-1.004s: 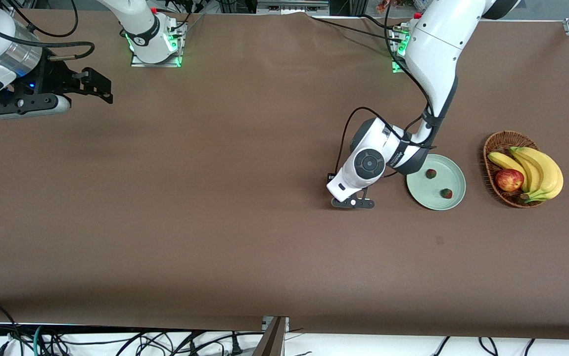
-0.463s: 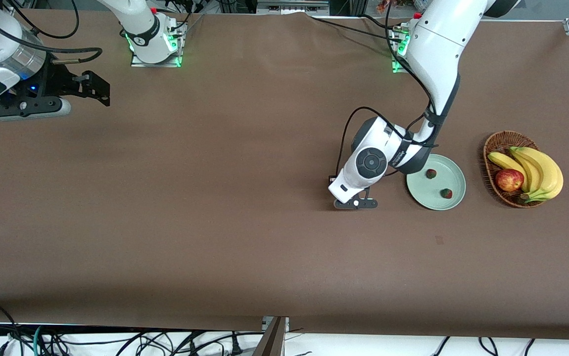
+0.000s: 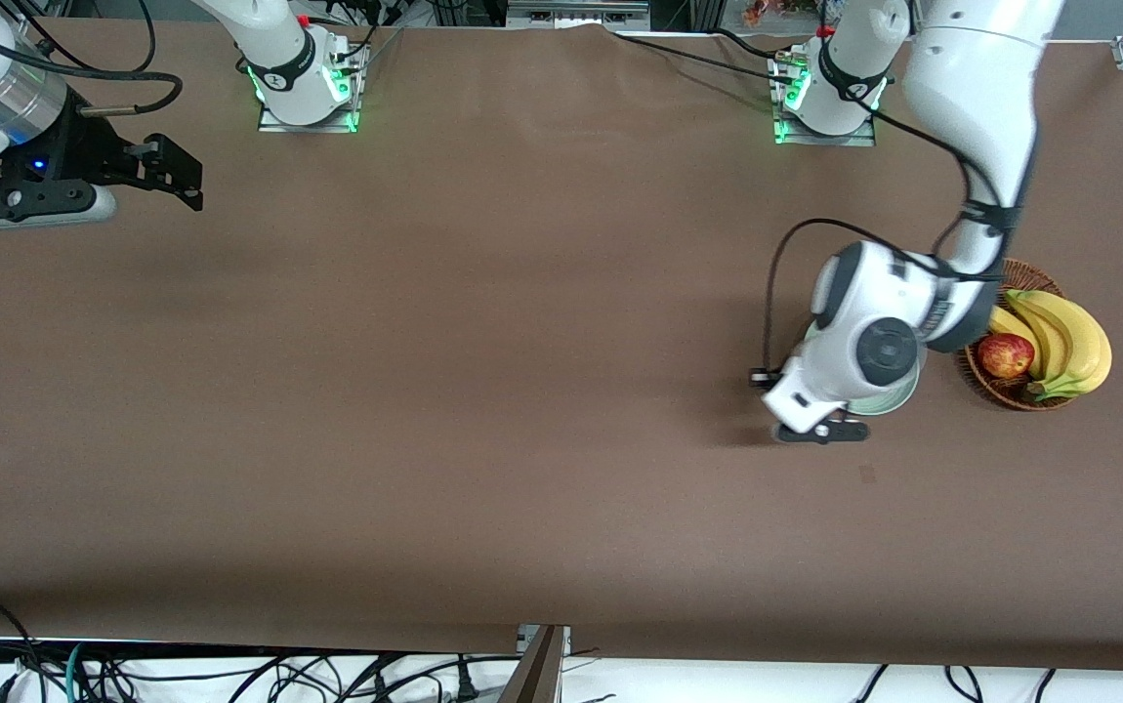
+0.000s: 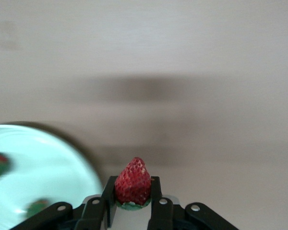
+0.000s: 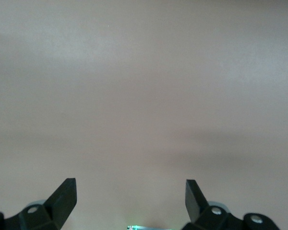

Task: Collect all strawberries into plate
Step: 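Carry the strawberry to the plate with the left gripper and release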

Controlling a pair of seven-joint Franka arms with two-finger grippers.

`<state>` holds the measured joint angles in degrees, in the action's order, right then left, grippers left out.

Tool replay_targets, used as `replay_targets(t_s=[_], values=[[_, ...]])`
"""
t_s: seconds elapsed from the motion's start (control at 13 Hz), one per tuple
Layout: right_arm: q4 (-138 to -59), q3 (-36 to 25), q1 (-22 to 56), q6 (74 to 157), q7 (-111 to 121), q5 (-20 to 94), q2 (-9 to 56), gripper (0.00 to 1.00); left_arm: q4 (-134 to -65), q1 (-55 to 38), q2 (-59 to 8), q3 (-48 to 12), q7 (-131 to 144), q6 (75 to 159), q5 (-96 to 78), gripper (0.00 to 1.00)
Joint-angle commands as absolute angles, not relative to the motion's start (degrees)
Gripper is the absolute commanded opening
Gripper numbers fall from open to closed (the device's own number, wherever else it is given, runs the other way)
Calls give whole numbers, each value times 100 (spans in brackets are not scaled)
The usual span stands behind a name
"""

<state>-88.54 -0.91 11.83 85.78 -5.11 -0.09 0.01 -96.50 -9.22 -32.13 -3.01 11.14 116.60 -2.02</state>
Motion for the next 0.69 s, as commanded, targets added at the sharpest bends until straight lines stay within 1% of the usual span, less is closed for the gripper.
replay_targets(t_s=[0.0,0.31,0.39,0.54,0.62], values=[[-8622,0,1160,8446,-475,-70,105,100,-10080,-634,-2787,-413,617,11330,-97,0],[-8613,-9,1134,8508,-431,-61,308,100,-10650,-97,-2471,-422,-263,11390,-97,0],[-8605,-9,1134,8525,-431,-70,308,100,-10966,-97,-2322,-422,-264,11626,-97,0],[-8604,-9,1134,8700,-431,-27,308,100,-11975,-105,-1953,-422,-255,12756,-97,0],[-8604,-9,1134,8719,-457,-35,308,100,-12249,-114,-1899,-422,-255,13092,-97,0]])
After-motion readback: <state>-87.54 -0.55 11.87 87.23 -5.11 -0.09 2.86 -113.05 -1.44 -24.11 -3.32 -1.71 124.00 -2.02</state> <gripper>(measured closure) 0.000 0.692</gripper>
